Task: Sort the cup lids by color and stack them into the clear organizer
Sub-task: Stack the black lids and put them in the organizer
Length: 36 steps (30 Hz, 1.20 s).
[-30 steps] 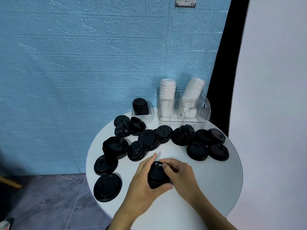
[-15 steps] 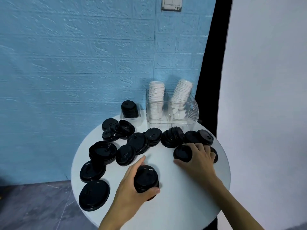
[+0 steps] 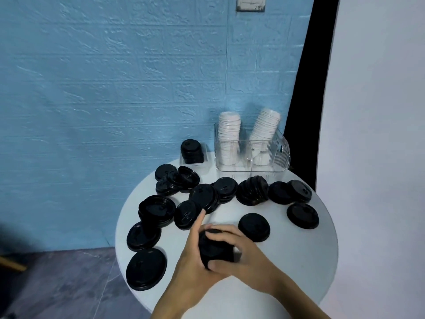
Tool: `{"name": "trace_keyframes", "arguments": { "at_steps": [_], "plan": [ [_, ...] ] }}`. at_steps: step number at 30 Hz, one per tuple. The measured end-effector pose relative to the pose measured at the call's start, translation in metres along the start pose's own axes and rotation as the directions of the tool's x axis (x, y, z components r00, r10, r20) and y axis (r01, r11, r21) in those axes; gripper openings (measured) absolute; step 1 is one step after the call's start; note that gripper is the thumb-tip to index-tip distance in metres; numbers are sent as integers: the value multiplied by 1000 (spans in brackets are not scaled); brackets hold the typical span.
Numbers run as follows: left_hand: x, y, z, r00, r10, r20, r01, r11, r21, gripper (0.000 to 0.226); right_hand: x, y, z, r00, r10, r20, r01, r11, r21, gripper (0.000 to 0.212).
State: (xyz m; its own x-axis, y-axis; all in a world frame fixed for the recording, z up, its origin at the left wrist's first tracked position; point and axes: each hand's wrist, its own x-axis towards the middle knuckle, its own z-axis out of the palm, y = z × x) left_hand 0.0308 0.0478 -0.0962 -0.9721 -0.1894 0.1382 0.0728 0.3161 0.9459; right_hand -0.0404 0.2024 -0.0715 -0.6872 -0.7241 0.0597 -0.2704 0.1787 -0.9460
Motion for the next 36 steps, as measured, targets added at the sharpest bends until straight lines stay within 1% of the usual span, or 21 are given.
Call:
{"name": "trace_keyframes", "arguments": {
  "at_steps": [3,4,6,7,8,9,11,13,15,17,19,21,23,26,28,30,31,32,34,35,36],
  "plan": [
    [0,3,4,1000,30,7,-30,1000,-4,103,-7,5,-11,997,3,78,-4,1000,4,43],
    [0,3,5,999,48,-1,-48,999,18,91,-9,7,-18,999,4,46,-3,1000,-28,41],
    [0,6,5,998,61,-30,-60,997,42,78,-6,15,-37,984,-27,-178,-3,986,-166,41],
    [0,6,4,998,56,-42,-54,998,33,77,-3,20,-49,952,-50,-301,-45,953,-299,47],
    [0,5,4,998,41,-51,-40,999,22,78,0,25,-59,923,-64,-379,-119,890,-440,56],
    [1,5,3,998,23,-57,-22,1000,10,80,3,30,-67,910,-52,-411,-197,818,-540,65],
    [1,5,3,998,-9,-57,8,1000,-14,84,8,40,-73,918,38,-396,-296,729,-617,73],
    [1,5,3,998,-32,-55,30,999,-35,89,11,45,-71,926,55,-374,-305,692,-654,68],
    [0,7,3,998,-36,-51,33,998,-49,93,10,40,-70,934,18,-357,-246,755,-608,63],
    [-1,8,2,999,-27,-44,24,998,-51,101,4,23,-65,950,9,-313,-149,892,-426,60],
    [0,8,2,999,-14,-31,13,998,-61,112,-4,5,-52,967,-30,-255,-32,971,-236,50],
    [1,7,3,1000,17,1,-17,998,-57,119,-7,-11,-32,986,-71,-152,32,969,-246,46],
    [2,3,1,999,38,-16,-39,997,-60,116,-5,-12,-12,994,-81,-72,59,962,-266,49],
    [4,1,0,990,112,-80,-113,994,-6,92,-1,-5,3,995,-83,-46,73,979,-191,50],
    [3,2,1,984,153,-93,-148,987,59,79,-4,-3,-1,997,-74,-14,70,984,-162,44],
    [2,3,4,981,165,-98,-155,983,99,80,-11,-2,-18,993,-70,-97,55,987,-153,35],
    [2,4,5,982,163,-99,-152,982,110,82,-14,2,-33,971,-94,-218,54,982,-183,31],
    [3,5,5,981,164,-102,-152,982,112,83,-16,8,-51,917,-121,-379,28,970,-242,29],
    [3,6,3,981,159,-111,-148,984,101,80,-17,27,-94,730,-160,-664,-127,923,-363,31],
    [3,5,3,982,151,-111,-140,985,101,78,-17,35,-113,661,-132,-739,-246,892,-380,36],
    [4,5,3,984,143,-107,-132,986,106,75,-18,42,-129,631,-61,-773,-357,862,-360,43]
  ]
}}
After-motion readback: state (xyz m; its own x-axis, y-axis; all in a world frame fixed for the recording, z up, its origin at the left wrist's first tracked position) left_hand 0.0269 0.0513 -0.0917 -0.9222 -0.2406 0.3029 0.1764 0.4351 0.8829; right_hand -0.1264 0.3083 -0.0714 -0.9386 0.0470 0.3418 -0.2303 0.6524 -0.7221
